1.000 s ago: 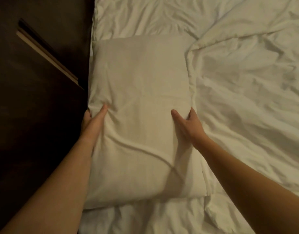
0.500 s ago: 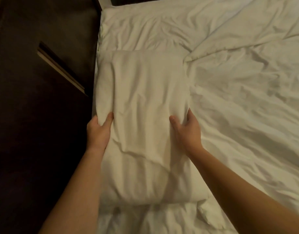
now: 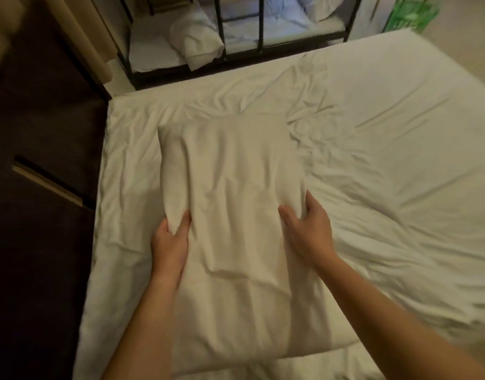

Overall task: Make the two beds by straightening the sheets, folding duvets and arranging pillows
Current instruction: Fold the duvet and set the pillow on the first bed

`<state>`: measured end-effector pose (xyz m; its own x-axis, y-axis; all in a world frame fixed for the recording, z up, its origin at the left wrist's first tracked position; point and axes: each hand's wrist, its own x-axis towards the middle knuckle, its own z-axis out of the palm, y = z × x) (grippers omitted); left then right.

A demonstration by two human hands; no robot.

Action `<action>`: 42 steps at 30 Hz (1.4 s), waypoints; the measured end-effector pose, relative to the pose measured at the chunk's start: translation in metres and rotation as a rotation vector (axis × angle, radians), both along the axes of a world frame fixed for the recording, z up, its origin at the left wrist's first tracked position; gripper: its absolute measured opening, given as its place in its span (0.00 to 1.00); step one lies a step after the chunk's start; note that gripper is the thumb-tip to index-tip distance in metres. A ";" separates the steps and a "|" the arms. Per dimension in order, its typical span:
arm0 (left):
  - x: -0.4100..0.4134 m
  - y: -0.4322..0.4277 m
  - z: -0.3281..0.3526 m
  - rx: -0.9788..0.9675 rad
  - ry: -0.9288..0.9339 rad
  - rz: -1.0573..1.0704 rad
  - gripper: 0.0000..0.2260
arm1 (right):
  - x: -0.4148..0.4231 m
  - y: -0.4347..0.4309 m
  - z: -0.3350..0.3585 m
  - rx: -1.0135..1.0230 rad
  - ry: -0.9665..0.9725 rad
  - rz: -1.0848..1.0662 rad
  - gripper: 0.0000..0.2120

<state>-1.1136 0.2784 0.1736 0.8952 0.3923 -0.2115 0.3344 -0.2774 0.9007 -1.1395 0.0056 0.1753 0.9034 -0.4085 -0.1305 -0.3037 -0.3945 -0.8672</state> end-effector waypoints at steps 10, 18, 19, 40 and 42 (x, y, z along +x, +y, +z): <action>-0.028 -0.226 0.014 -0.060 -0.002 -0.109 0.13 | -0.057 -0.221 0.036 -0.033 0.003 -0.115 0.24; 0.016 -0.373 -0.029 -0.098 0.010 -0.178 0.14 | -0.030 -0.360 0.000 -0.048 0.021 -0.201 0.24; 0.023 -0.392 -0.036 -0.100 0.022 -0.186 0.14 | -0.025 -0.377 -0.005 -0.047 0.019 -0.213 0.23; 0.100 -0.728 -0.114 -0.282 0.017 -0.249 0.12 | 0.049 -0.716 -0.075 -0.071 0.021 -0.262 0.28; 0.102 -0.747 -0.129 -0.283 0.026 -0.247 0.12 | 0.055 -0.738 -0.086 -0.112 0.027 -0.244 0.28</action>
<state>-1.0113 -0.4684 0.0450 0.9483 0.0883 -0.3048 0.3126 -0.0940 0.9452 -1.0847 -0.7323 0.0895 0.7730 -0.6273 -0.0952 -0.4244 -0.3997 -0.8124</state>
